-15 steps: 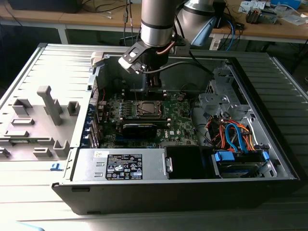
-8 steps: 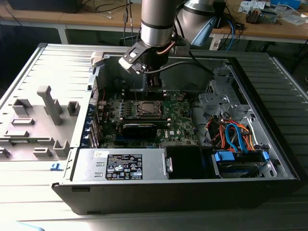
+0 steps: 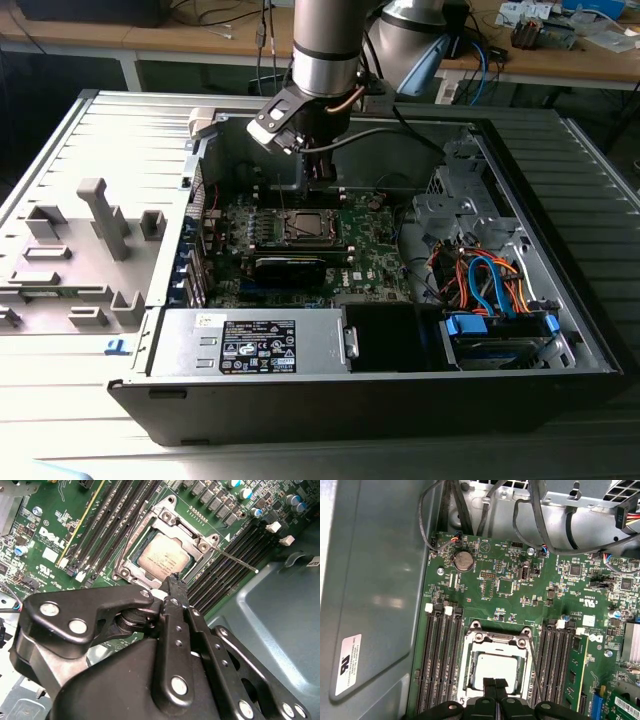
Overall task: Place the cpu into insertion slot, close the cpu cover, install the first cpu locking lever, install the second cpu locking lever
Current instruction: 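Install the first cpu locking lever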
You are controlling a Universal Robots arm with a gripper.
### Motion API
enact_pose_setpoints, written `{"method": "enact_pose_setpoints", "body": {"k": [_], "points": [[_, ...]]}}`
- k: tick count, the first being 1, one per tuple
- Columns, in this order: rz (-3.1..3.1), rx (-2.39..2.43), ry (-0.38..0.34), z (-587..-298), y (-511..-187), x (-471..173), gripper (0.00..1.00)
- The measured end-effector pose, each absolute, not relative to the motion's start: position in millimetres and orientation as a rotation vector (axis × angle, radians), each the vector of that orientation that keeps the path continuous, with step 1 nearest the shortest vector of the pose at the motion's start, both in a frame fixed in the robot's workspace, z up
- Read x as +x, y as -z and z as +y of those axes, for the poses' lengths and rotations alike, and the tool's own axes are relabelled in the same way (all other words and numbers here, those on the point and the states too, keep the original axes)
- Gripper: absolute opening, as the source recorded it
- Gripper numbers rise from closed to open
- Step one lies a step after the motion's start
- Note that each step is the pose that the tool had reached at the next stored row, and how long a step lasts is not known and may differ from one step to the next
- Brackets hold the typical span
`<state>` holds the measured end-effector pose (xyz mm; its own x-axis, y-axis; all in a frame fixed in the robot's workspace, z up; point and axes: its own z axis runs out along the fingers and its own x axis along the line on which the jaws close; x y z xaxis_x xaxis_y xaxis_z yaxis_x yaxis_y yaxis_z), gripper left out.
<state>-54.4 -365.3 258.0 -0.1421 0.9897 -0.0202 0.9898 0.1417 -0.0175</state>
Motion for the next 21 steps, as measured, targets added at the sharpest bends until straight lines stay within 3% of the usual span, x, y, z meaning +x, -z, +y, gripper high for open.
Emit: {"method": "enact_pose_setpoints", "body": {"k": [21], "points": [[2.39,2.032,0.041,-365.4,-258.0,-54.5,0.11]]}}
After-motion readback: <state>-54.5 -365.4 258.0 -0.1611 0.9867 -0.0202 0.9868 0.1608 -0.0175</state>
